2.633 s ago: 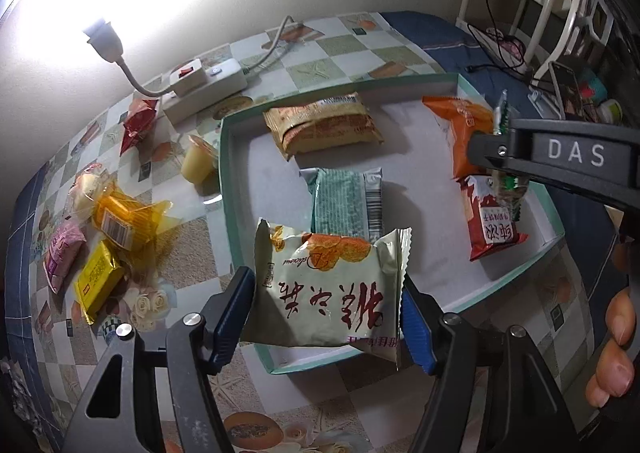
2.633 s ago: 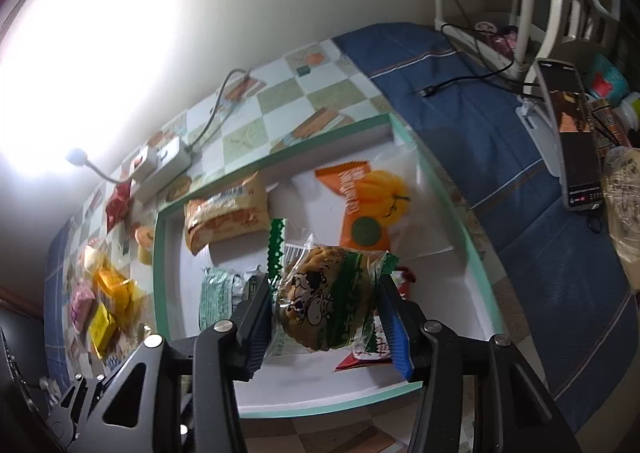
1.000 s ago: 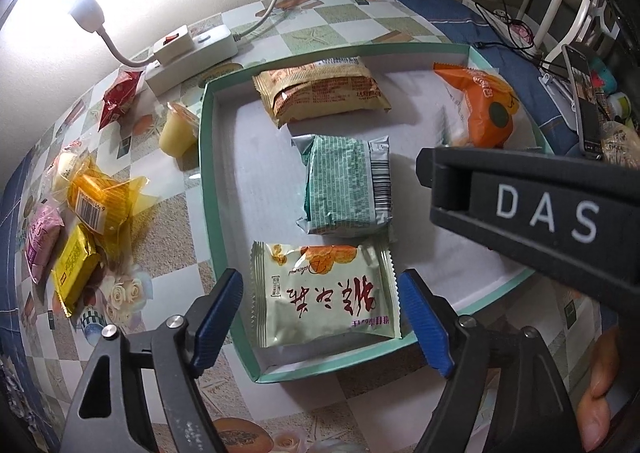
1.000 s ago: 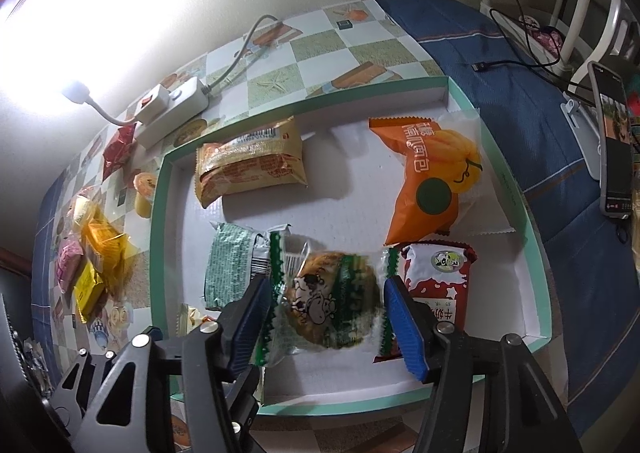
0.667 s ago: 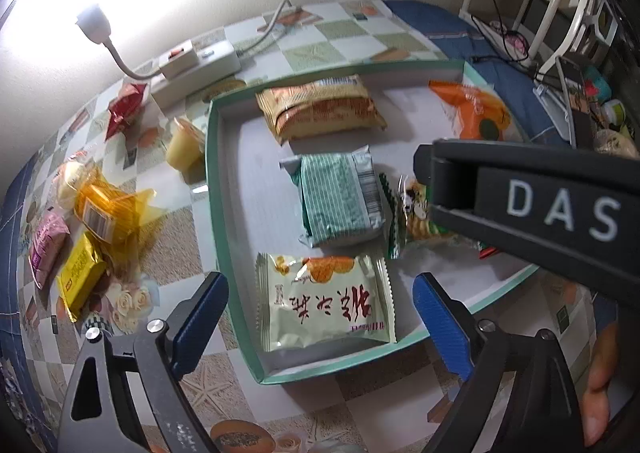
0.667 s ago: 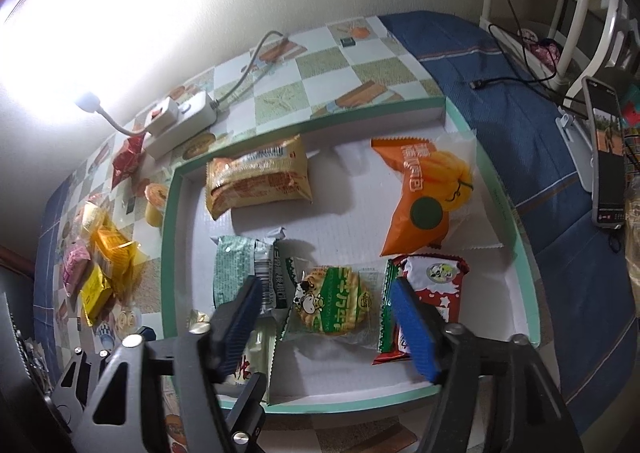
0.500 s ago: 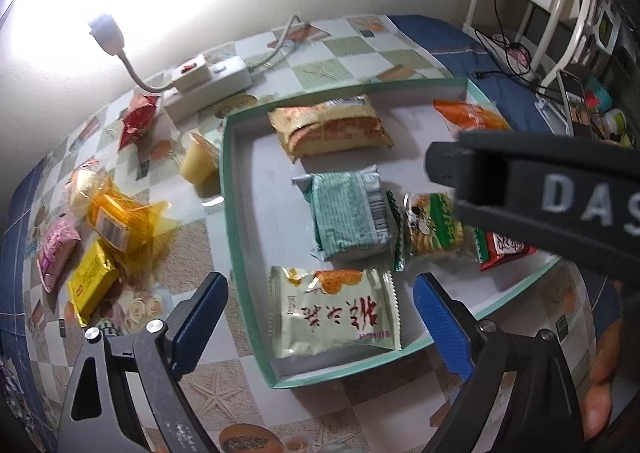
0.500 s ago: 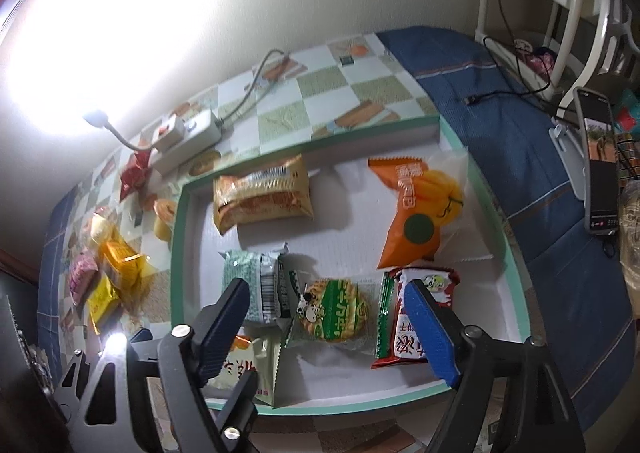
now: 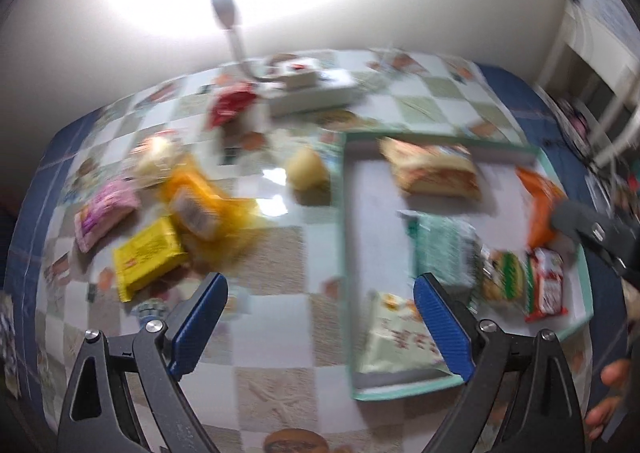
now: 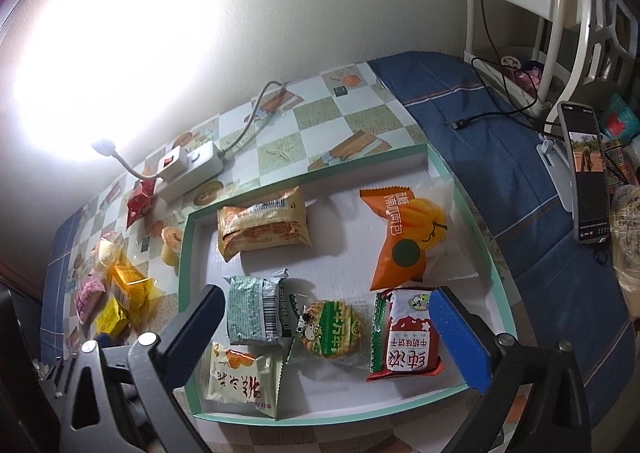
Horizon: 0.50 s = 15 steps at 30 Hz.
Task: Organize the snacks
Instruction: 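Withdraw both grippers from the tray back toward the snack pile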
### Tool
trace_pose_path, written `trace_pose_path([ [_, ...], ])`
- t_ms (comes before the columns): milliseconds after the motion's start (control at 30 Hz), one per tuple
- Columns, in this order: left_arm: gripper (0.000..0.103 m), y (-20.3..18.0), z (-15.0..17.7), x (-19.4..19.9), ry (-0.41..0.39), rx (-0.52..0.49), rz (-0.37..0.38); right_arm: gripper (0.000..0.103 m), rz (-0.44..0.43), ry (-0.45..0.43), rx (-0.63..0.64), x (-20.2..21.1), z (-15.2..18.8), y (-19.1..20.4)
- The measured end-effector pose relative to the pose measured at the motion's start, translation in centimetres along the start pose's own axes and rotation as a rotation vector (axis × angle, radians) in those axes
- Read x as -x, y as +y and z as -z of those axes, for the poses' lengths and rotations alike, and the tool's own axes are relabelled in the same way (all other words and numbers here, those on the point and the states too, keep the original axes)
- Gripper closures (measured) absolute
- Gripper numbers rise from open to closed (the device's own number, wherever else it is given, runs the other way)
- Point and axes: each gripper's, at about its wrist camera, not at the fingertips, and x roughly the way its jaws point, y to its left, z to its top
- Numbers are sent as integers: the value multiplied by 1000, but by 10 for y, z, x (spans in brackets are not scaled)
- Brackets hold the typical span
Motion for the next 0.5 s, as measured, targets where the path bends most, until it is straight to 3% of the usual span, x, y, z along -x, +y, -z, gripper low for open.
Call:
trace_pose_path([
  [500, 9, 148, -2, 4, -37, 410, -180, 0, -31, 32, 124, -9, 12, 50],
])
